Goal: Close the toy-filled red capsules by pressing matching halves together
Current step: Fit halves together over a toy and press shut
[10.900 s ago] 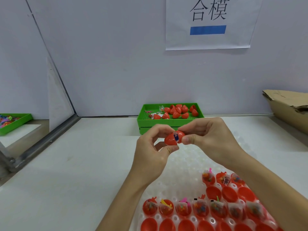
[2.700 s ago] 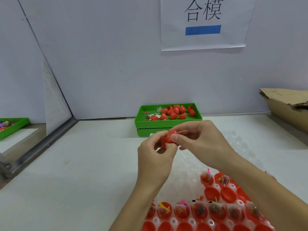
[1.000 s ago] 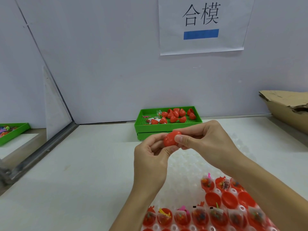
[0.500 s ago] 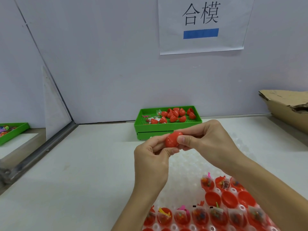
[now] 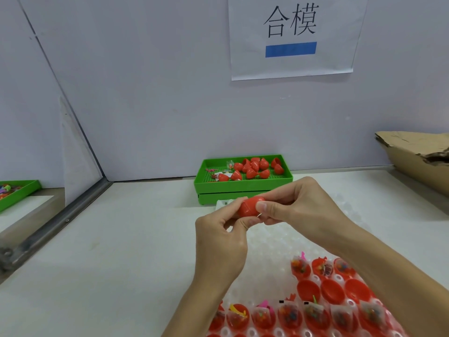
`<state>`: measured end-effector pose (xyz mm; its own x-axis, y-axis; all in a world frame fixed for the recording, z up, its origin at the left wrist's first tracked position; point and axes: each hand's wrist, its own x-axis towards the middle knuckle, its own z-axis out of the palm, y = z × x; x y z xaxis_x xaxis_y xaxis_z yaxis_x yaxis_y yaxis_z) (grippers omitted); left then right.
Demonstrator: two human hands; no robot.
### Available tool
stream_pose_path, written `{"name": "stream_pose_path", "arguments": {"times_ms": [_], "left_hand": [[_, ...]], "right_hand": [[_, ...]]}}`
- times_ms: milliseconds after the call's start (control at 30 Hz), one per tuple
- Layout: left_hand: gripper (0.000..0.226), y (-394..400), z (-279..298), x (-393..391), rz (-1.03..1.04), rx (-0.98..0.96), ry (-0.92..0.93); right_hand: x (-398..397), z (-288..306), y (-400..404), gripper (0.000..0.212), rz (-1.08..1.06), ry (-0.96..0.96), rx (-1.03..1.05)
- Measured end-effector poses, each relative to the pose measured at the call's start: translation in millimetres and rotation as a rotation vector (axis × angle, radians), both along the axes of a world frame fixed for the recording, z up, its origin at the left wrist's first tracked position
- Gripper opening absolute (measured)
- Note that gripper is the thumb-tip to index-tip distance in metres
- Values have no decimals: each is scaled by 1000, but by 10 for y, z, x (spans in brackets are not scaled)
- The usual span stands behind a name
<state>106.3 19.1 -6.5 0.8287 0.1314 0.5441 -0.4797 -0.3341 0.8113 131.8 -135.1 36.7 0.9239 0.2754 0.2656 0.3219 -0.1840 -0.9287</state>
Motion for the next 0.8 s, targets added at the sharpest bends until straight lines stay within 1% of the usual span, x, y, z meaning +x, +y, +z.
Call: {"name": "stream_pose_path", "arguments": {"times_ms": [133,167,233,333,400,500,533,667,800], "left_hand": [[50,6,-33,1,3,91,-25],[47,8,-40,10,2,115,-38],[32,13,-35,20,-20,164,-56],[21,34,-16,23,-62,214,-79],[22,30,1,12,-87,187,-40],[10,-4,33,-14,-124,87,-9],[9,-7,45,-22,-129,55,-11],[21,22,64,-30,-207,-12,28],[31,36,71,-14,-168,-17,42]], "right_hand": [[13,3,-26,21,-1,34,-57],[19,3,-35,20,-3,42,-69],[27,-2,-51,13,-2,62,-88],[34,-11,-52,9,12,98,-98],[36,-1,-45,13,15,110,-81],[26,40,-52,23,24,154,-4],[23,51,-55,28,29,174,26],[30,53,-67,34,15,204,102],[37,44,-68,45,39,263,130]]}}
